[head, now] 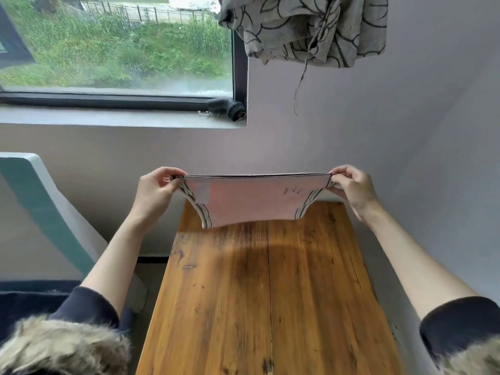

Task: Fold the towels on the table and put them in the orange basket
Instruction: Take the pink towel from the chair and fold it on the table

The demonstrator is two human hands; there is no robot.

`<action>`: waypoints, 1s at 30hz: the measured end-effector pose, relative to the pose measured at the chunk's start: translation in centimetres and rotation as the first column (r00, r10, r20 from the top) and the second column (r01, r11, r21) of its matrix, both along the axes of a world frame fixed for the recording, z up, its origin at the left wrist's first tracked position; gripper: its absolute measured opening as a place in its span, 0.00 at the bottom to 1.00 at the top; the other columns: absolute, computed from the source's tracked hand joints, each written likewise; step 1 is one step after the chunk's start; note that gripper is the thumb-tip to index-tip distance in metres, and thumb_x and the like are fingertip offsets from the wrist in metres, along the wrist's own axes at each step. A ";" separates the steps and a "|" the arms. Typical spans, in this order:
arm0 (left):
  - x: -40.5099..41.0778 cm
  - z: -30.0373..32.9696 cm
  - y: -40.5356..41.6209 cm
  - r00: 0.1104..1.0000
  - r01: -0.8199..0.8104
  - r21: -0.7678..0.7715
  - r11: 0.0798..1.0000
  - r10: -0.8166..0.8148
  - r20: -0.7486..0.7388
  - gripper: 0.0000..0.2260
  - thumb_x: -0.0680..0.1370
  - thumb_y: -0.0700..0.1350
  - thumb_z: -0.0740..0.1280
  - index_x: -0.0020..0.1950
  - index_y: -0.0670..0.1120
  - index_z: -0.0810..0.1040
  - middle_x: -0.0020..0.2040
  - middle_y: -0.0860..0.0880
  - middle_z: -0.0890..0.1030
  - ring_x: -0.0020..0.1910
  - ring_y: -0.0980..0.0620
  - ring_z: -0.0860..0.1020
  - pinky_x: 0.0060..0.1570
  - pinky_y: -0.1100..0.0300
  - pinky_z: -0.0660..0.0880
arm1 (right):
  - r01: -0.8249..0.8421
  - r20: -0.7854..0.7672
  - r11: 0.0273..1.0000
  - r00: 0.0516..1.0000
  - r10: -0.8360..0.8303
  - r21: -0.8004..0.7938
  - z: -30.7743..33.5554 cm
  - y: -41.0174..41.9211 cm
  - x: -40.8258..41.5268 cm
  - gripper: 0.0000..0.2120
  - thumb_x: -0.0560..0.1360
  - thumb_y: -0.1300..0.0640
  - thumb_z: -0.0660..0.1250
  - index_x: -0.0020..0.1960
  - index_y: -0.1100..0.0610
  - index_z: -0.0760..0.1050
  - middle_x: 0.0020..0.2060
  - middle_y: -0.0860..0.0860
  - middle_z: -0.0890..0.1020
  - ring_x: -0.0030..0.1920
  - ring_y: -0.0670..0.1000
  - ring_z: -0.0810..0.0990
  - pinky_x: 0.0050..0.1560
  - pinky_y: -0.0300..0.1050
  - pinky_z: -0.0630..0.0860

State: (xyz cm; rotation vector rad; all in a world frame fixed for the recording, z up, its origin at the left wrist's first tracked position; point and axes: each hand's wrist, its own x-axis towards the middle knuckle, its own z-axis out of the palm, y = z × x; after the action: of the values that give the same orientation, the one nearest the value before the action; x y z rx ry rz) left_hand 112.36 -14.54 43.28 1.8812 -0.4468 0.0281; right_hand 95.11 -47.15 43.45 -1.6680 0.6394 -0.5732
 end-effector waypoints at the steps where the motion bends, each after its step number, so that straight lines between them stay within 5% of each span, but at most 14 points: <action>1: -0.8 -0.7 0.4 1.000 0.006 -0.009 1.000 -0.006 -0.010 0.06 0.74 0.35 0.68 0.47 0.45 0.81 0.38 0.55 0.80 0.32 0.68 0.75 0.36 0.78 0.68 | 0.009 -0.011 1.000 1.000 -0.010 -0.023 -0.5 0.1 -0.6 0.11 0.75 0.67 0.61 0.39 0.54 0.76 0.38 0.51 0.79 0.43 0.51 0.79 0.49 0.44 0.78; 5: -4.4 -6.1 2.1 0.995 0.058 0.118 0.991 -0.047 -0.092 0.06 0.74 0.35 0.68 0.45 0.46 0.81 0.40 0.53 0.81 0.36 0.64 0.76 0.39 0.76 0.69 | 0.024 -0.135 0.998 0.990 -0.032 -0.064 -5.3 1.1 -4.0 0.12 0.73 0.67 0.63 0.38 0.52 0.76 0.37 0.52 0.79 0.42 0.51 0.76 0.49 0.47 0.76; 8: -7.5 -11.3 3.4 0.969 0.128 0.255 0.958 -0.066 -0.237 0.07 0.74 0.36 0.69 0.43 0.47 0.81 0.41 0.50 0.82 0.41 0.55 0.77 0.44 0.66 0.71 | -0.021 -0.317 0.998 0.948 0.003 -0.054 -10.6 2.3 -7.4 0.12 0.72 0.67 0.63 0.37 0.52 0.76 0.37 0.52 0.79 0.42 0.51 0.76 0.46 0.44 0.74; 13: -13.3 -18.6 5.7 0.872 0.288 0.413 0.864 -0.058 -0.487 0.05 0.75 0.37 0.68 0.44 0.45 0.81 0.43 0.47 0.82 0.43 0.53 0.78 0.40 0.66 0.70 | -0.153 -0.686 0.980 0.700 0.200 0.130 -18.4 4.1 -13.4 0.08 0.75 0.62 0.64 0.40 0.53 0.77 0.42 0.51 0.79 0.45 0.49 0.77 0.41 0.40 0.75; 19: -16.3 -22.4 7.6 0.659 0.557 0.412 0.721 -0.081 -0.748 0.04 0.76 0.38 0.66 0.45 0.45 0.80 0.45 0.46 0.82 0.46 0.50 0.79 0.46 0.60 0.76 | -0.119 -0.804 0.926 0.465 0.371 0.359 -22.2 5.6 -18.1 0.04 0.76 0.60 0.64 0.46 0.54 0.77 0.47 0.53 0.81 0.50 0.51 0.79 0.44 0.41 0.75; 26: -14.1 -22.8 6.7 0.740 0.457 0.396 0.796 -0.093 -0.666 0.04 0.77 0.43 0.66 0.48 0.50 0.80 0.45 0.52 0.81 0.48 0.54 0.78 0.40 0.65 0.75 | 0.028 -0.715 0.970 0.680 0.160 0.243 -22.3 5.3 -16.8 0.10 0.76 0.58 0.65 0.57 0.58 0.74 0.48 0.51 0.79 0.47 0.49 0.79 0.39 0.38 0.76; 30: -11.6 -22.5 4.7 0.817 0.326 0.383 0.864 -0.053 -0.574 0.06 0.77 0.43 0.66 0.52 0.45 0.79 0.48 0.49 0.81 0.49 0.51 0.78 0.45 0.59 0.78 | 0.071 -0.670 0.990 0.742 0.030 0.123 -22.2 4.7 -14.2 0.11 0.77 0.56 0.64 0.58 0.59 0.76 0.53 0.53 0.80 0.54 0.52 0.78 0.53 0.47 0.77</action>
State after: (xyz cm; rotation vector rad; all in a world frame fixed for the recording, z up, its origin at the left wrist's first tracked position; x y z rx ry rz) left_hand 100.76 -9.87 20.80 2.1845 -0.2520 -0.8160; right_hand 80.92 -42.49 21.26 -1.7197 1.1931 0.0989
